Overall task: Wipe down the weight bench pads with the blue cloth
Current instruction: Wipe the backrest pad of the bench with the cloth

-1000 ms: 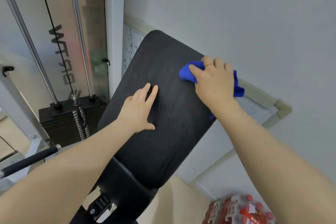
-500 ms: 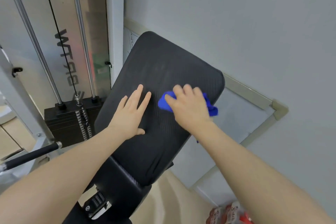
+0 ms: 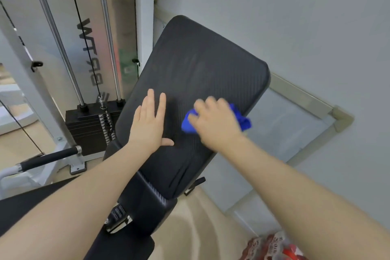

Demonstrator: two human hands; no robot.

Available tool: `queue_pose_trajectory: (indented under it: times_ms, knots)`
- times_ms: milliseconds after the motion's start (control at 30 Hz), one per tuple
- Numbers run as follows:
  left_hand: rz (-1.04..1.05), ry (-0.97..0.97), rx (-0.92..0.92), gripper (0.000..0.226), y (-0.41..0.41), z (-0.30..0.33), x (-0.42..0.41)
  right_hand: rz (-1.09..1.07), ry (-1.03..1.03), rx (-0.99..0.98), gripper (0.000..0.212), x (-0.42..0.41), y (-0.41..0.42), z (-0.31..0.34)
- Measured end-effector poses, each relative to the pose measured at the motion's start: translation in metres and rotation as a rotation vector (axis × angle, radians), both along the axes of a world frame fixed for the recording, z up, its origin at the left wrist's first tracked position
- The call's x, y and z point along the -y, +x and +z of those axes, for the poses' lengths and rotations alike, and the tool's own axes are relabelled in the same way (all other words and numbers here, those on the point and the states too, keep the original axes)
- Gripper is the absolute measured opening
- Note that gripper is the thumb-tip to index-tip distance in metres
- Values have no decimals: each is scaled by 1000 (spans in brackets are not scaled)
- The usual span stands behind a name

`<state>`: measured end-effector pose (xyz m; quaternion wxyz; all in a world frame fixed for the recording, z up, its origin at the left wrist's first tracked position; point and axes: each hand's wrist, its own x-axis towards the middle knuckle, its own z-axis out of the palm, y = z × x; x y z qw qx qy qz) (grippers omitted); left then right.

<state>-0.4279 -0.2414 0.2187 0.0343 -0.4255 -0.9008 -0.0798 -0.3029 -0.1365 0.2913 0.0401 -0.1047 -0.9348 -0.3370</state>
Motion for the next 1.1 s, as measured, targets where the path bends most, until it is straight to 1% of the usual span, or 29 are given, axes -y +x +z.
queue_pose_trajectory:
  times_ms: [67, 100, 133, 233, 300, 400, 433, 500, 533, 567, 600, 700, 733, 800, 833, 967, 1033, 1100]
  knots:
    - [29, -6, 40, 130, -2, -3, 3, -73, 93, -241, 23, -22, -6, 33]
    - [15, -22, 48, 128, -4, -4, 1, -96, 108, -334, 19, -30, -8, 37]
    - [-1, -25, 55, 127, -6, -5, 0, -122, 108, -392, 20, -34, -8, 33]
    - [-52, 16, 66, 130, -16, -9, 0, -200, 44, -469, 33, -16, -15, 5]
    - [-104, 53, 91, 131, -24, -16, 0, -218, 27, -454, 31, 0, -22, -23]
    - [-199, 94, 163, 132, -38, -22, 4, -169, -60, -313, 25, 26, -32, -57]
    - [-245, 88, 167, 133, -43, -24, 6, -150, -99, -213, 28, 40, -35, -67]
    - [-347, 53, 154, 133, -54, -26, 13, -125, -192, 53, 34, 63, -38, -90]
    - [-397, 35, 156, 132, -61, -26, 15, -137, -195, 134, 34, 67, -39, -91]
    - [-447, 9, 165, 131, -68, -24, 18, -123, -153, 124, 31, 64, -38, -85]
    - [-498, -18, 176, 130, -77, -21, 21, -113, -84, 56, 29, 57, -36, -73]
    - [-618, -63, 204, 114, -103, -9, 25, -132, 99, -251, 35, 13, -30, -25]
    - [-645, -61, 207, 109, -109, -8, 26, -134, 139, -295, 37, 0, -32, -9]
    - [-677, -25, 207, 104, -119, -10, 25, -117, 198, -332, 37, -21, -53, 10]
    - [-682, -28, 205, 105, -117, -12, 26, -98, 186, -357, 36, -24, -65, 13]
    - [-673, -1, 195, 103, -116, -22, 26, -47, 205, -403, 51, -32, -100, 8]
    - [-652, 57, 209, 91, -113, -20, 26, 2, 207, -404, 50, -35, -95, 13]
    - [-582, 156, 238, 72, -107, -14, 25, 69, 170, -364, 48, -35, -77, 18]
